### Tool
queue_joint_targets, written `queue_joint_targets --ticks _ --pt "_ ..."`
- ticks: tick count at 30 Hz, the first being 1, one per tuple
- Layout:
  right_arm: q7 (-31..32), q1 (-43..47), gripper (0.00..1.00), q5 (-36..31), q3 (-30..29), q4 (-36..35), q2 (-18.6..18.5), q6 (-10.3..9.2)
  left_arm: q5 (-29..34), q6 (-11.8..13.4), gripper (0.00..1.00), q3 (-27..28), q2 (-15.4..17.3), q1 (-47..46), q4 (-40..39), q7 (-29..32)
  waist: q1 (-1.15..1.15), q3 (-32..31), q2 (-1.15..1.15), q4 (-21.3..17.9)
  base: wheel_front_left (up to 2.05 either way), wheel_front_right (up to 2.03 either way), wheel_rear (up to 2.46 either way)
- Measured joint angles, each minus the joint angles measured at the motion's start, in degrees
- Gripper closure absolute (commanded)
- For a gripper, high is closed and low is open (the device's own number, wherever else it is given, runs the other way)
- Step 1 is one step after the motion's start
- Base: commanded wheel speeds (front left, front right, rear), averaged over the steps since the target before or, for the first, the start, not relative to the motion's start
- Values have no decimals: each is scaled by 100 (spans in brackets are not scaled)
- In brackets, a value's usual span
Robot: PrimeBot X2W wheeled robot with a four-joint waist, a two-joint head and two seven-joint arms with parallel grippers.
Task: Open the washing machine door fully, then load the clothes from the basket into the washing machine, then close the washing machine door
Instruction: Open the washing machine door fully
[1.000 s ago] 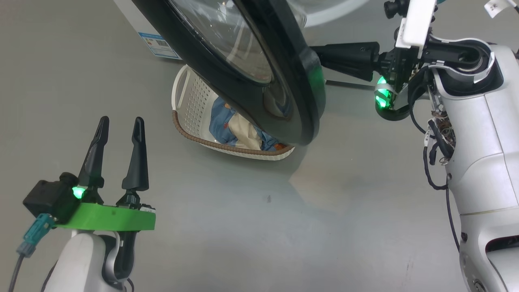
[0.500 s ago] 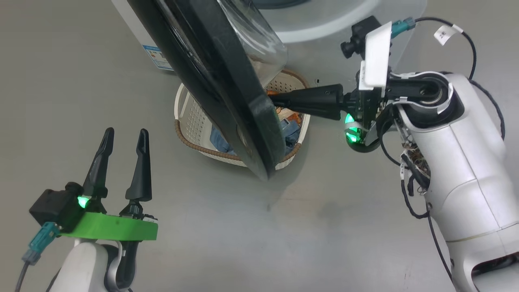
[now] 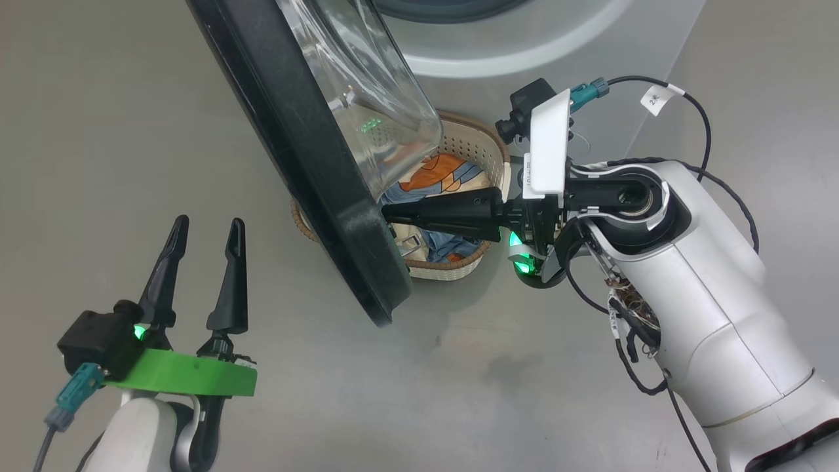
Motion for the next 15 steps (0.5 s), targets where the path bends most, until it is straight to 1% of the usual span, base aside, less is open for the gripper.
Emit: queue_joint_targets --ticks 2,3,12,15 --pt "-119 42 100 104 99 -13 1 19 10 0 0 -42 8 9 36 1 0 -9 0 10 0 0 0" --pt "-170 57 100 119 145 -12 2 66 10 0 0 -64 8 9 64 1 0 -21 0 15 0 0 0" --pt "-637 176 100 572 720 -92 -20 135 14 0 0 -91 16 73 162 1 0 -142 0 68 0 0 0" --pt "-792 223 100 703 840 -98 0 197 14 0 0 -113 15 83 180 1 0 -179 0 79 0 0 0"
